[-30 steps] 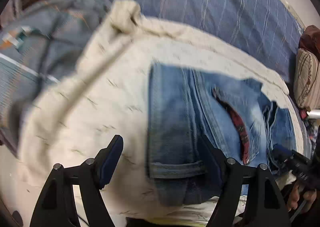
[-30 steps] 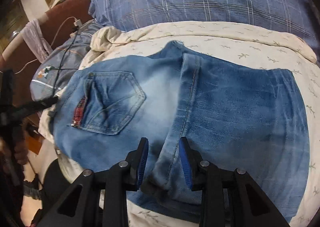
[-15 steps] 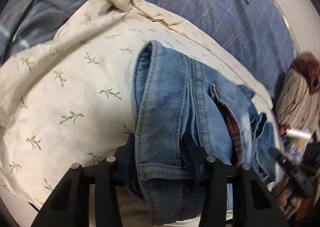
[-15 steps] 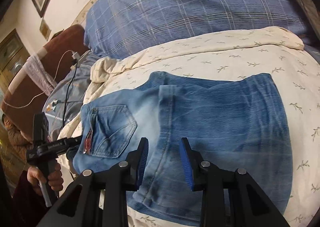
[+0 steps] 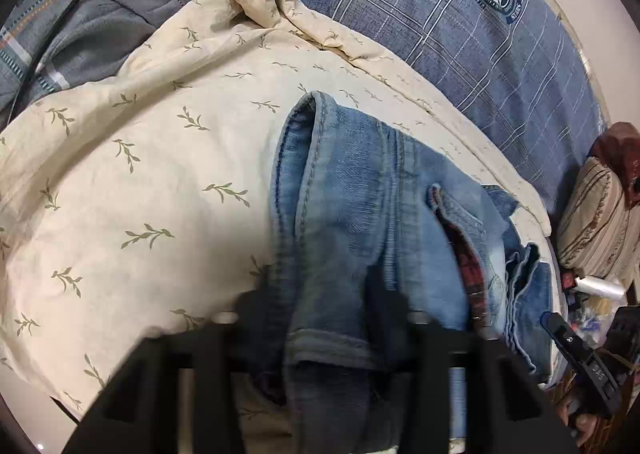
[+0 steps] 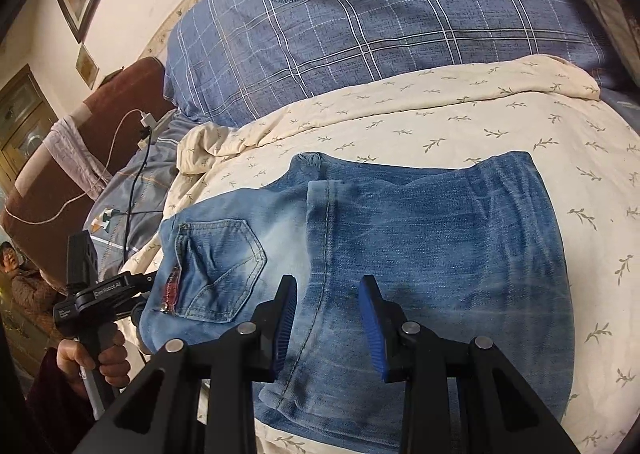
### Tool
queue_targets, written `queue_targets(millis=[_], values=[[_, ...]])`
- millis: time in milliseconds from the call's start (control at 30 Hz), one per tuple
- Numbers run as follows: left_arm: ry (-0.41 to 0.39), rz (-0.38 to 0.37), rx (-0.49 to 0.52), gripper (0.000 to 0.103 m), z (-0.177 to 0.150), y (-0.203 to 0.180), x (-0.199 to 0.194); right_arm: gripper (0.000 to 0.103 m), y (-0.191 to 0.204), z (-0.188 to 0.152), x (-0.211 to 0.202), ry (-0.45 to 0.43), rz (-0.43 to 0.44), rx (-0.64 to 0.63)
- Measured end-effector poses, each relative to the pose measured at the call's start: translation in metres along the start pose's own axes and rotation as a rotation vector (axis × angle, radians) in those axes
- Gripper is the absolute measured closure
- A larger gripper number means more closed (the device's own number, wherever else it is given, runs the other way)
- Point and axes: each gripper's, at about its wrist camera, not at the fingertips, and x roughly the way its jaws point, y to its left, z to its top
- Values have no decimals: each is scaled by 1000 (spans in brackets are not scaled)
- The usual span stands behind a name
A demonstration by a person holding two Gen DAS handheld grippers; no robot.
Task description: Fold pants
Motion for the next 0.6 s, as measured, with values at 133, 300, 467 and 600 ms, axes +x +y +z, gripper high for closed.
queue_targets(millis=[133,300,467,600], values=[[-34,-2,35,84,-2,-9,-11,67,-1,1,-1,-11,-2,9],[-92,-2,124,86,0,-42,-35,67,-4,1,-6,-37,-3,23],[-149,-36,244,87,1,-96,-64,67,-11,4,-15,-71,9,49],[-158,-51,372,88,-10,-151,-73,67,-23,7,-30,-122,26,92]])
